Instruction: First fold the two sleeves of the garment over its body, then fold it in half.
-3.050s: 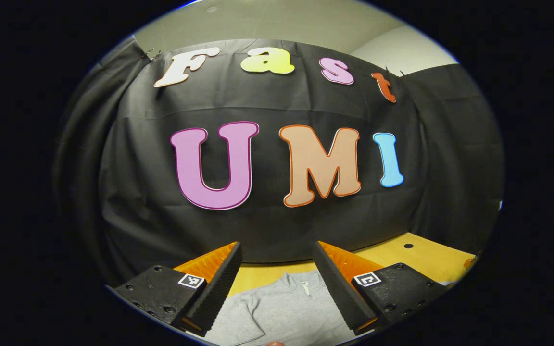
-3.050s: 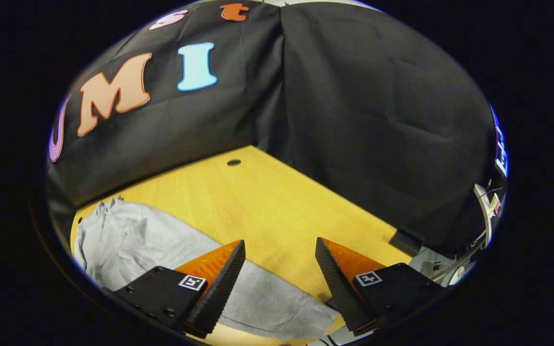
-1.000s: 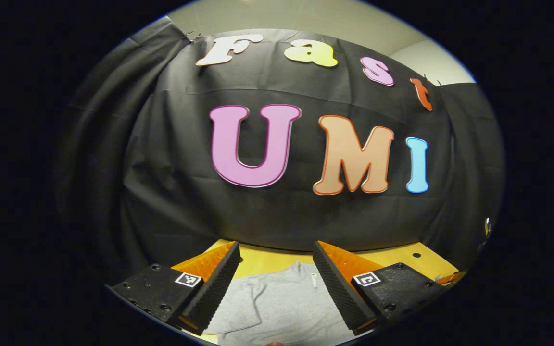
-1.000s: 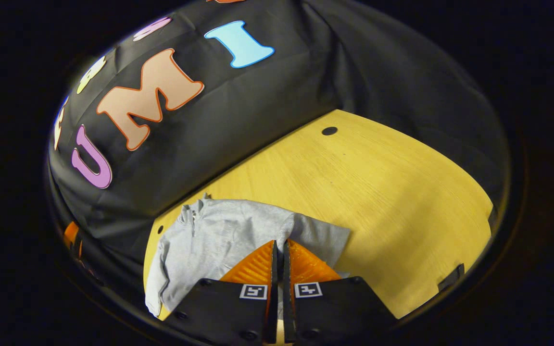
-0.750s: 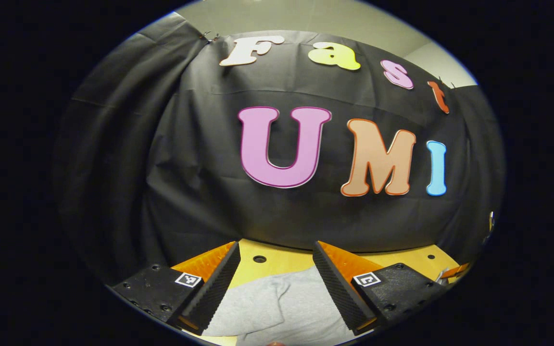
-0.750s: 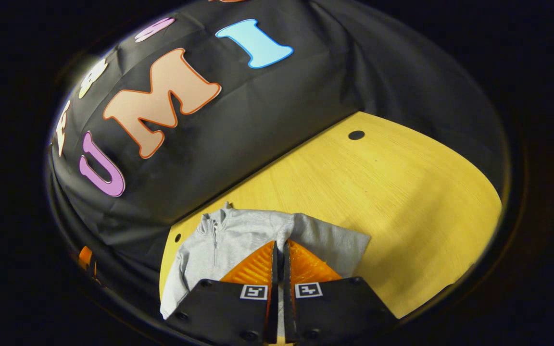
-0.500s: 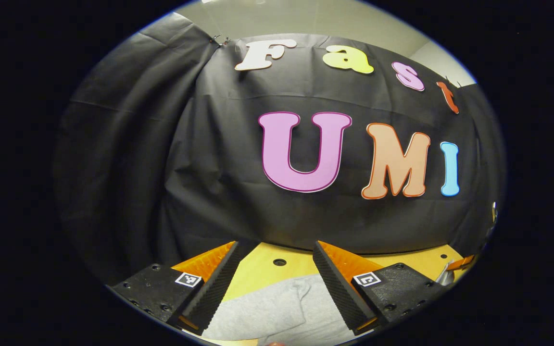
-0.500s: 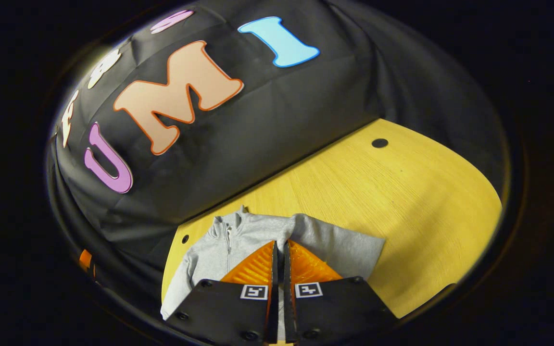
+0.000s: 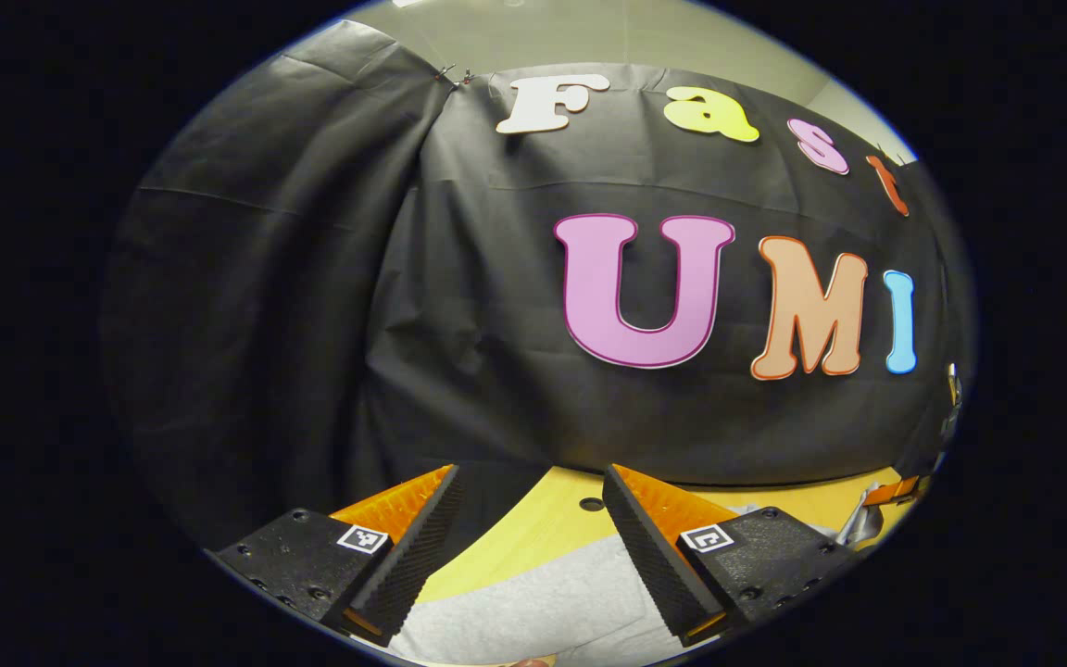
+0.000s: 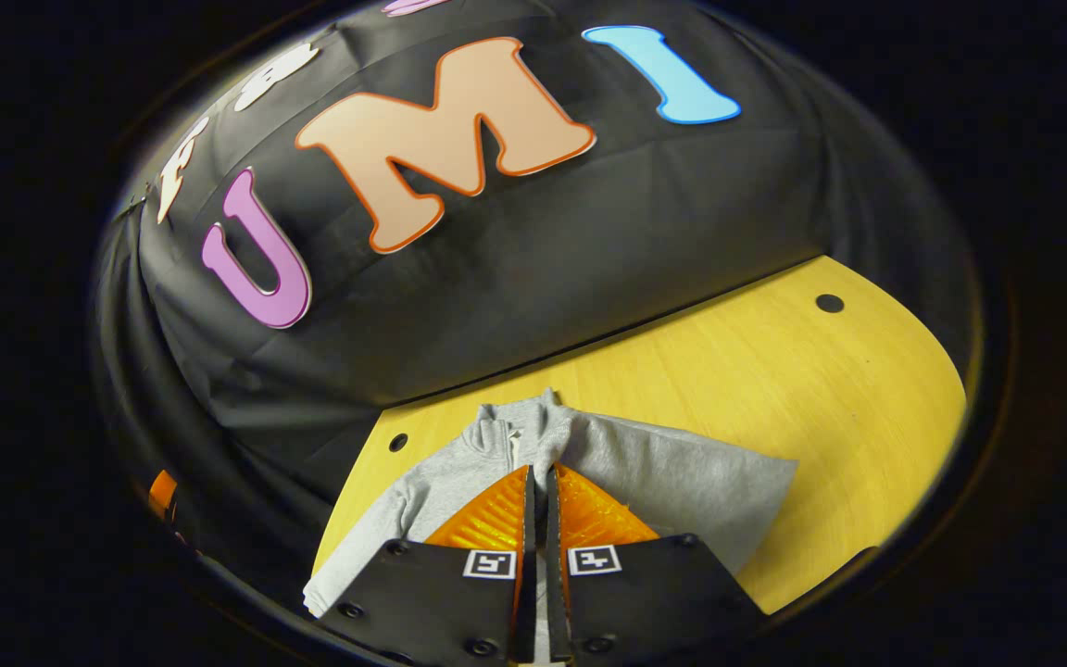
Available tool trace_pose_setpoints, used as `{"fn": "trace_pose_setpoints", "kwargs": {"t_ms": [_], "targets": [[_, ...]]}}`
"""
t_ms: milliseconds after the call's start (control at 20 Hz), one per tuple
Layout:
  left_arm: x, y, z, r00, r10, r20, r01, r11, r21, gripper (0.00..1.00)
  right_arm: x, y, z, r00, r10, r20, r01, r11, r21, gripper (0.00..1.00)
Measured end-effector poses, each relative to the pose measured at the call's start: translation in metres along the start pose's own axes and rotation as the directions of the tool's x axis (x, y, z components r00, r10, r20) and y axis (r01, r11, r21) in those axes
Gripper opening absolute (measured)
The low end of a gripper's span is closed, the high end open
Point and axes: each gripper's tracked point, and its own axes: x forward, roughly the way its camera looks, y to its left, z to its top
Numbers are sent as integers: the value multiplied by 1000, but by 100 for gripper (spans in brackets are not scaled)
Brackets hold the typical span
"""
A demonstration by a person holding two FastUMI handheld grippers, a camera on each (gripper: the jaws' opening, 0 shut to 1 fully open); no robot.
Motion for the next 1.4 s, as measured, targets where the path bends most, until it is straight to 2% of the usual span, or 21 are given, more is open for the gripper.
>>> {"fn": "trace_pose_setpoints", "kwargs": {"t_ms": [250,600,800,1100,1150,1200,1300,1400], "targets": [[-1,41,-10,999,21,-24,-21,999,-30,98,25,56,-19,997,65,-35,-67,996,-57,6],[-9,76,-15,998,57,-22,-58,998,-41,98,66,138,-80,974,165,-158,-182,978,-105,6],[-15,102,-28,994,94,-59,-96,995,-33,99,89,156,-120,958,169,-230,-195,976,-97,6],[-23,133,-44,985,138,-103,-141,990,-27,98,127,165,-173,933,140,-333,-146,989,8,7],[-23,136,-50,984,140,-112,-144,989,-33,99,126,166,-173,927,164,-337,-162,986,33,8],[-23,139,-53,983,142,-120,-147,988,-39,99,123,166,-173,925,184,-333,-176,983,54,15],[-22,140,-63,981,141,-137,-148,988,-46,99,117,184,-166,924,235,-302,-228,972,59,56],[-23,140,-77,979,129,-161,-139,989,-52,99,112,185,-158,934,245,-262,-254,967,-2,98]]}}
